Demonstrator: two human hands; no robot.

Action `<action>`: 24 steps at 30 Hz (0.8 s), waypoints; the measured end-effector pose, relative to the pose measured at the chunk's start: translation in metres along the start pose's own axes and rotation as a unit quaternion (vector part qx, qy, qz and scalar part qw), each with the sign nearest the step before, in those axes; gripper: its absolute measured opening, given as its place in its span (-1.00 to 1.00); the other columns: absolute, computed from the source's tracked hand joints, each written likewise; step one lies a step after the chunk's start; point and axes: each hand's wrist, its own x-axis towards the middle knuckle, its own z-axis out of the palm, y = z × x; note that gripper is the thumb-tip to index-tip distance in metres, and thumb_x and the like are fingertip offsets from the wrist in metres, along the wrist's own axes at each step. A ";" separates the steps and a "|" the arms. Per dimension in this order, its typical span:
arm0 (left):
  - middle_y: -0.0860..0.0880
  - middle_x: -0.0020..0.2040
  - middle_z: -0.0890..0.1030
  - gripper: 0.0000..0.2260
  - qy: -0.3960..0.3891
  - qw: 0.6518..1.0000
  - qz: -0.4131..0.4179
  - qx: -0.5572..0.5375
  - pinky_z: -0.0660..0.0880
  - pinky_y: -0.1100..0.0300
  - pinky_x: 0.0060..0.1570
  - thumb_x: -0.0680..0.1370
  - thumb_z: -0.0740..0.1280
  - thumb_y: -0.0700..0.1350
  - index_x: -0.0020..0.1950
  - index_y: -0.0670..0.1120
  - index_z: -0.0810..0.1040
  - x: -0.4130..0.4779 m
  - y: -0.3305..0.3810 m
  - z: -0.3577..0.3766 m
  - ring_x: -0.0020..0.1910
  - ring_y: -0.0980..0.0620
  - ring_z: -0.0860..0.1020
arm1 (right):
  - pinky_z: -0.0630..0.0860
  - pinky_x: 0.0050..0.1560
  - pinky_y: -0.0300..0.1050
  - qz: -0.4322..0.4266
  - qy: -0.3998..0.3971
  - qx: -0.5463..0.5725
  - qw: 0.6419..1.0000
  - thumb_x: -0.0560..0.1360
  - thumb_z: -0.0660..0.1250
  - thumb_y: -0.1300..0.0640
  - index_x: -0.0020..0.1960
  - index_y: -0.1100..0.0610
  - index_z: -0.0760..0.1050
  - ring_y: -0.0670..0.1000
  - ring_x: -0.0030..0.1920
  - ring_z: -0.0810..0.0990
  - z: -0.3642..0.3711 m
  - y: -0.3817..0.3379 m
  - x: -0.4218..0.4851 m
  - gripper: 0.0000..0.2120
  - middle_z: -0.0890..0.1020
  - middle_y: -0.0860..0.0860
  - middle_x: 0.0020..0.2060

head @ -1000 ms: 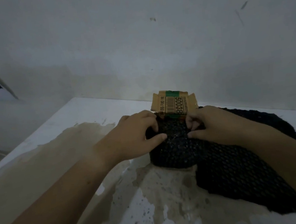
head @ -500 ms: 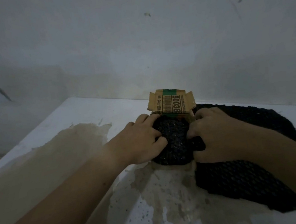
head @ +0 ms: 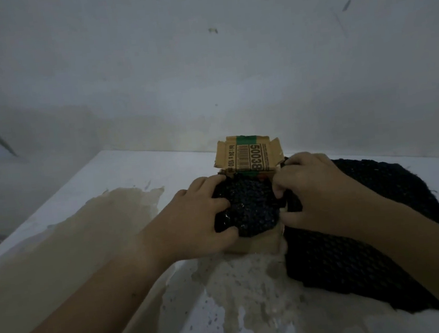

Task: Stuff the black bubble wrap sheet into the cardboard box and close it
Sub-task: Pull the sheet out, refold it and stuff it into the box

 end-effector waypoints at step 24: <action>-0.11 0.24 0.42 -0.62 -0.167 0.968 -0.170 0.076 0.36 -0.02 0.12 0.56 0.20 0.19 0.21 -0.03 0.53 0.064 0.006 -0.016 0.24 -0.16 0.35 | 0.31 0.26 0.01 -0.005 -0.105 -0.102 0.989 0.43 0.27 -0.23 -0.02 0.00 0.52 0.10 0.25 0.38 0.017 -0.012 0.002 -0.67 0.54 -0.03 0.02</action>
